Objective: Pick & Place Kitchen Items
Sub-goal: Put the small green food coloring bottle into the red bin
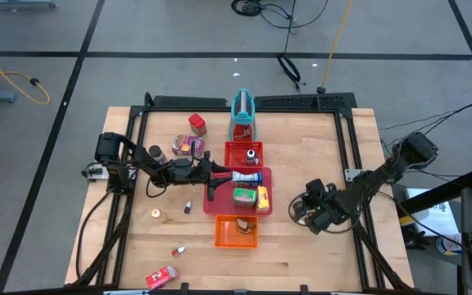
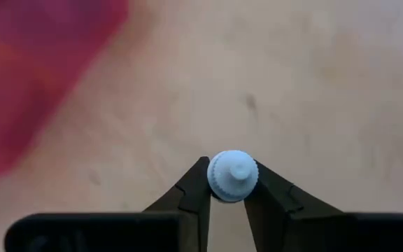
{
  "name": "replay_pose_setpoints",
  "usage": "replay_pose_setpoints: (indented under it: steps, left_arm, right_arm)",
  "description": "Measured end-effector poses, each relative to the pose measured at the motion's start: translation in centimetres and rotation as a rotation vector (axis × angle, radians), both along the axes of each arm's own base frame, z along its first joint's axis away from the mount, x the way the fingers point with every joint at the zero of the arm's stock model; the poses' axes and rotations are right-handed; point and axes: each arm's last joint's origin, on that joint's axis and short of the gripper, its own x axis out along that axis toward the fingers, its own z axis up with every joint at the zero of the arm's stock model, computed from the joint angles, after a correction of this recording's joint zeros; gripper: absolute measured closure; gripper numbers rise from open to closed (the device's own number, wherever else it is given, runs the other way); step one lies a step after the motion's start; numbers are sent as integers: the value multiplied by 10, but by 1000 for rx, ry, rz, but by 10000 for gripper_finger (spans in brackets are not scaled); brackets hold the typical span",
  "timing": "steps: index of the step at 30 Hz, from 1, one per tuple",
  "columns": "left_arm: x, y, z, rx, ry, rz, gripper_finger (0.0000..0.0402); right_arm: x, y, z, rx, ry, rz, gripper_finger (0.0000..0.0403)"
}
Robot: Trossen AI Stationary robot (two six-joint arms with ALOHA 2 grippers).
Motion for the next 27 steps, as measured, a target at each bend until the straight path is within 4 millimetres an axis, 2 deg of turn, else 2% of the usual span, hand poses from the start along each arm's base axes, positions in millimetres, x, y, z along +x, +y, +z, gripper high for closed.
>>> replay_pose_setpoints:
  steps: [10, 19, 27]
  left_arm:
    - [0, 0, 0, 0, 0, 0, 254]
    - [0, 0, 0, 0, 0, 0, 254]
    - [0, 0, -2, -1, 19, -1, 254]
  right_arm:
    - [23, -49, 27, -92, -24, 73, 346]
    - [60, -91, 53, -201, -233, 213, 346]
    - [80, -126, 56, -228, -346, 269, 346]
